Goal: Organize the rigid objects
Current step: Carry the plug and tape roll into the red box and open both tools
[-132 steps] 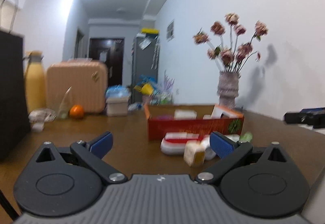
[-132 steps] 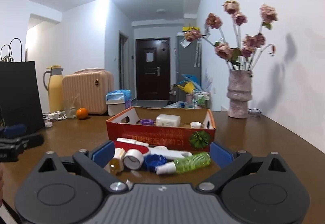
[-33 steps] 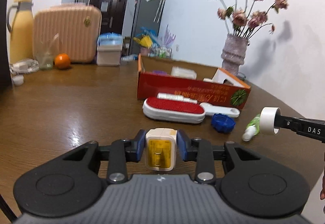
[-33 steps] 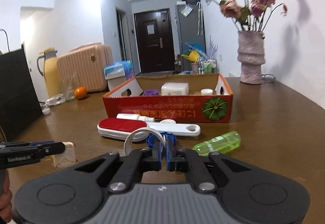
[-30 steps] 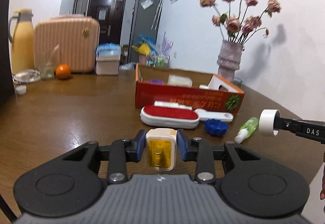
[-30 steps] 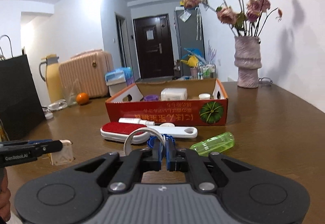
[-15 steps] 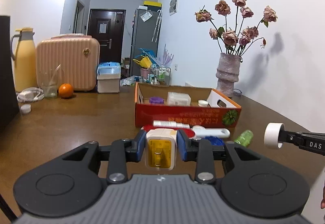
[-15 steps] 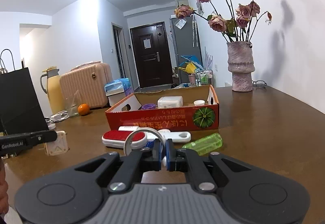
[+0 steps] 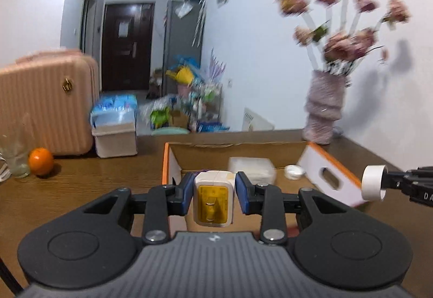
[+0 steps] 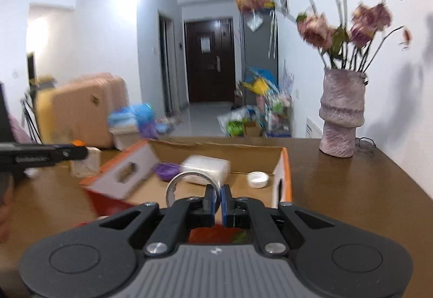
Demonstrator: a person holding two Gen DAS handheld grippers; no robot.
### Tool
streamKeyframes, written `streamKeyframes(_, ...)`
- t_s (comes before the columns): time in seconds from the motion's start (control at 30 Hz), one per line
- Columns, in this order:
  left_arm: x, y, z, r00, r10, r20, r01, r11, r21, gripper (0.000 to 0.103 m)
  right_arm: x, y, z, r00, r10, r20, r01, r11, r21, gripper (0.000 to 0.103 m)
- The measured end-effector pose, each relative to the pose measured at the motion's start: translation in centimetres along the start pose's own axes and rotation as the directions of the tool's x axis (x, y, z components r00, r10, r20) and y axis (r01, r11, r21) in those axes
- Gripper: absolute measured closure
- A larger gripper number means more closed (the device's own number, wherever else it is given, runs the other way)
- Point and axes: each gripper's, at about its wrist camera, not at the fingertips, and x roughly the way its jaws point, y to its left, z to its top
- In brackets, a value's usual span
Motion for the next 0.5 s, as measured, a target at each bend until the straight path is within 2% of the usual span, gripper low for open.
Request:
streamKeyframes(0.1,4.4,0.7,0.2,0.999,0.034,-0.040,-0.034,0.999,0.013,0.070,6.2,-2.4,1.9,0.993,0.033,-0.111,-0.029,0.999,0.043,0.099)
streamKeyframes(0.2,8.1,1.3,0.1,0.995,0.047,-0.088,-0.045,0.999,0.019,0.070,11.3,-3.3,3.1,0.978,0.003,-0.210,-0.001,1.000,0.011,0.099)
streamKeyframes(0.4,12.3,1.5,-0.5,0.989,0.049,-0.137,-0.043,0.998,0.045,0.069,19.5,-2.7,4.5,0.937,-0.017,-0.349,0.001,0.999,-0.046,0.098)
streamKeyframes(0.47,12.5,1.6,-1.0,0.989,0.046,-0.139,-0.040,0.998,0.044,0.069,21.6,-2.1,5.0,0.923,-0.056,-0.380,0.023,0.996,-0.090,0.094)
streamKeyframes(0.5,12.7,1.7,-1.4,0.989,0.046,-0.140,-0.040,0.998,0.045,0.069,22.6,-1.9,5.1,0.917,-0.081,-0.392,0.042,0.993,-0.106,0.086)
